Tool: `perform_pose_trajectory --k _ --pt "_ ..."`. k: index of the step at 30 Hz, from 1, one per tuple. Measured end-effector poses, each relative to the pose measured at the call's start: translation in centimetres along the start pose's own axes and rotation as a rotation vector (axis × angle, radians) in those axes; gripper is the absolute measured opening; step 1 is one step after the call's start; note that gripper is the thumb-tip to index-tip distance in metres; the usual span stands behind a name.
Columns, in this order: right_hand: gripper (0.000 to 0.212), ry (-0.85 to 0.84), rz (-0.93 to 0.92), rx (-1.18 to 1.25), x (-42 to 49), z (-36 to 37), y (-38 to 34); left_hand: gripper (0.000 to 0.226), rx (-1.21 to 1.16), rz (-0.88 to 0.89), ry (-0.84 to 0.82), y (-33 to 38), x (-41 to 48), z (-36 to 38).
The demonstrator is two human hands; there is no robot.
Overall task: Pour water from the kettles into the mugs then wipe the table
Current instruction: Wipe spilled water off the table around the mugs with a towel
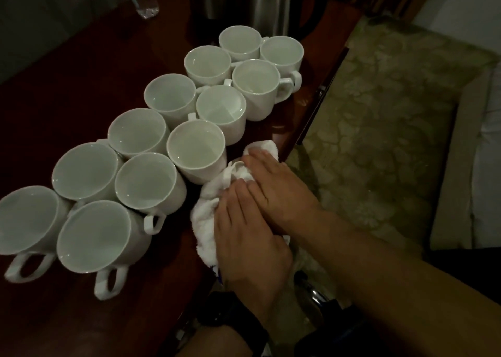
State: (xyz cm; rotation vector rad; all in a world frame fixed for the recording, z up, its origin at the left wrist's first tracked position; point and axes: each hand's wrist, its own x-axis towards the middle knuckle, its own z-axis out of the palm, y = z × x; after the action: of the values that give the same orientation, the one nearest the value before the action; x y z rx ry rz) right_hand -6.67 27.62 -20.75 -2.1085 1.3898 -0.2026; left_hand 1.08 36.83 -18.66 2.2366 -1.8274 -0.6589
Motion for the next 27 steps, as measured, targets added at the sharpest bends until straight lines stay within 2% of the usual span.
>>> perform_pose_trajectory --k 6,8,12,20,27 --pt "0.063 0.000 -0.008 -0.026 0.4 -0.8 0.7 0.096 -0.015 0.003 0.082 0.3 1.4 0.1" --pt "0.063 -0.015 -0.010 -0.042 0.3 -1.0 0.8 0.093 -0.040 -0.008 0.017 -0.3 1.9 -0.1" --pt "0.069 -0.010 0.008 -0.044 0.2 -1.1 0.3 0.087 -0.092 0.233 0.105 -2.9 0.9 -0.5" --pt "0.071 0.006 0.020 -0.040 -0.7 -0.7 -0.8 0.081 -0.124 0.262 0.112 -4.3 0.5 -0.3" --pt "0.054 0.018 0.025 -0.078 -1.5 -0.2 -2.0 0.078 -0.136 0.274 0.127 -5.3 -0.5 -0.6"
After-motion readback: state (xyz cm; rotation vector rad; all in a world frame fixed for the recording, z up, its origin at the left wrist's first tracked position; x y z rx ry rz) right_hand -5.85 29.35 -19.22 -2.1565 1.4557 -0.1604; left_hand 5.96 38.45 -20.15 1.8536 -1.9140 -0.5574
